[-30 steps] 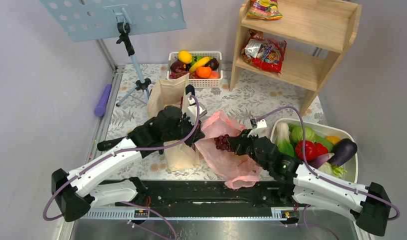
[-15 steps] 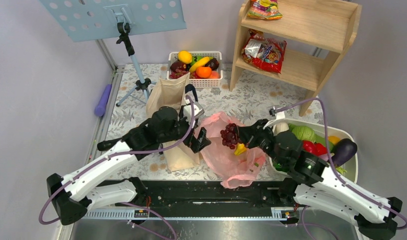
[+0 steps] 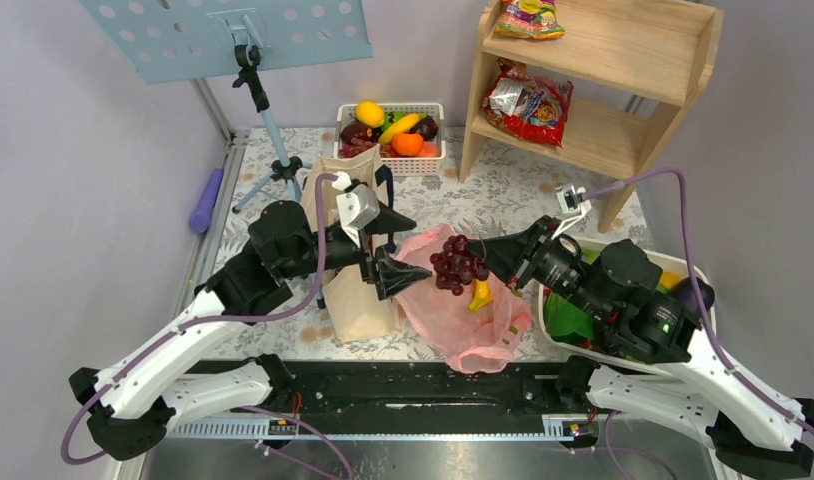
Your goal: Untie the knot of the grocery bags and take out the mixed food
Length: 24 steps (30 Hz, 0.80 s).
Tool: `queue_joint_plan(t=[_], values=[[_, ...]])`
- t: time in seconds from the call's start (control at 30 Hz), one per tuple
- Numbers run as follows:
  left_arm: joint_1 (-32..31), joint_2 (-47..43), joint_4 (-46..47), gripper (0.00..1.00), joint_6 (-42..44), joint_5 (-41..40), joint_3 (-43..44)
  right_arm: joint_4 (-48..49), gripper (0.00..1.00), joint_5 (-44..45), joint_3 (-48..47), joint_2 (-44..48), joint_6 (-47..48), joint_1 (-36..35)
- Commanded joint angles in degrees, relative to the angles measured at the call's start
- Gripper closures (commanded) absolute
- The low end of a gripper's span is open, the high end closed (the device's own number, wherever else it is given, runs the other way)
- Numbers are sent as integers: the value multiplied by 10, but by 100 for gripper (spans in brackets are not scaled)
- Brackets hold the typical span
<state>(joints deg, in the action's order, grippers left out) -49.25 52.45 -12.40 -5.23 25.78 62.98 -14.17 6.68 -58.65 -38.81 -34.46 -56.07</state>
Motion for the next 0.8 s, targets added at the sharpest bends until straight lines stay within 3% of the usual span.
queue_joint_plan(t=[0.0,0.37,0.43,0.6,0.77], values=[[-12,26,74,1,-23,84,28,74,100,-98,-52,-25,-23,2],[-40,75,98,5,-42,88,25,159,100,-163,-79,-74,-62,2],[-42,80,98,13,-46,96,25,162,100,-163,-78,-76,-63,2],[-45,75,98,54,-47,97,16,159,100,-142,-72,-71,-61,2],[-45,60,107,76,-49,79,1,150,100,-113,-62,-60,-56,2]])
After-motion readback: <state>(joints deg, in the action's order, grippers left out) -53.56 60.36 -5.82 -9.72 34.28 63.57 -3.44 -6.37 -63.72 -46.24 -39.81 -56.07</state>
